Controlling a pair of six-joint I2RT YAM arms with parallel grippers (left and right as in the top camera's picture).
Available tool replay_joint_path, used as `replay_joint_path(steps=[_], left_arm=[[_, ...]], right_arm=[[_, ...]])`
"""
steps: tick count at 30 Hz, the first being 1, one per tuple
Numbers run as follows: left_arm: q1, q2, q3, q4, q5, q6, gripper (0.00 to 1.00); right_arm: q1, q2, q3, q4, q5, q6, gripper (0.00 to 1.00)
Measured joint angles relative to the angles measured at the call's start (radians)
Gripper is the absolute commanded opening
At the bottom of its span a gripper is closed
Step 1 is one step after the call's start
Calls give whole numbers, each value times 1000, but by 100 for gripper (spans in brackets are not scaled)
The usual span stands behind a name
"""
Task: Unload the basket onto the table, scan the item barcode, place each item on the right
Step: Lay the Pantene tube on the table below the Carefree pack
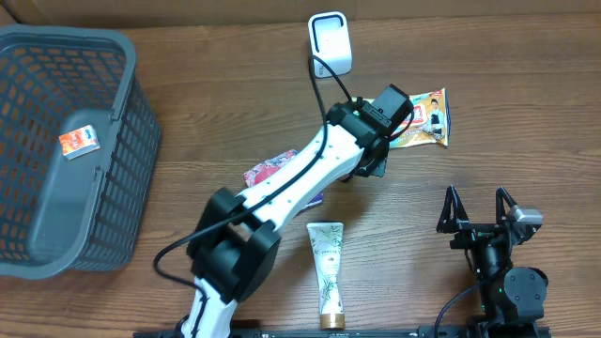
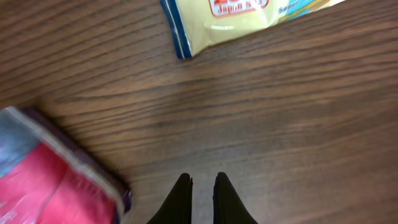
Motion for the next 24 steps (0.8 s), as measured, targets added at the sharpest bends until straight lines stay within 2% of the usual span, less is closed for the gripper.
replay_joint_path(steps=[3, 5, 7, 10, 12, 13, 14, 17, 19, 24], left_arm=[[1, 18, 0, 21, 0, 0, 13], [2, 14, 0, 31, 0, 0, 25], [3, 13, 0, 31, -1, 6, 29], [12, 5, 0, -6, -4, 19, 45], [29, -15, 8, -64, -19, 26, 58], [42, -30, 21, -103, -32, 27, 76], [71, -66, 47, -150, -56, 33, 84], [158, -172, 138, -250, -94, 40, 98], [241, -262, 203, -285, -108, 42, 100], [576, -524, 307, -317, -132, 45, 100]], right_arm=[[0, 0, 0, 0, 0, 0, 100], [0, 0, 0, 0, 0, 0, 100], [0, 0, 0, 0, 0, 0, 100], [0, 0, 0, 0, 0, 0, 100], [0, 0, 0, 0, 0, 0, 100], [0, 0, 0, -1, 0, 0, 100], [0, 0, 0, -1, 0, 0, 100], [0, 0, 0, 0, 0, 0, 100], [0, 0, 0, -1, 0, 0, 100], [0, 0, 0, 0, 0, 0, 100]])
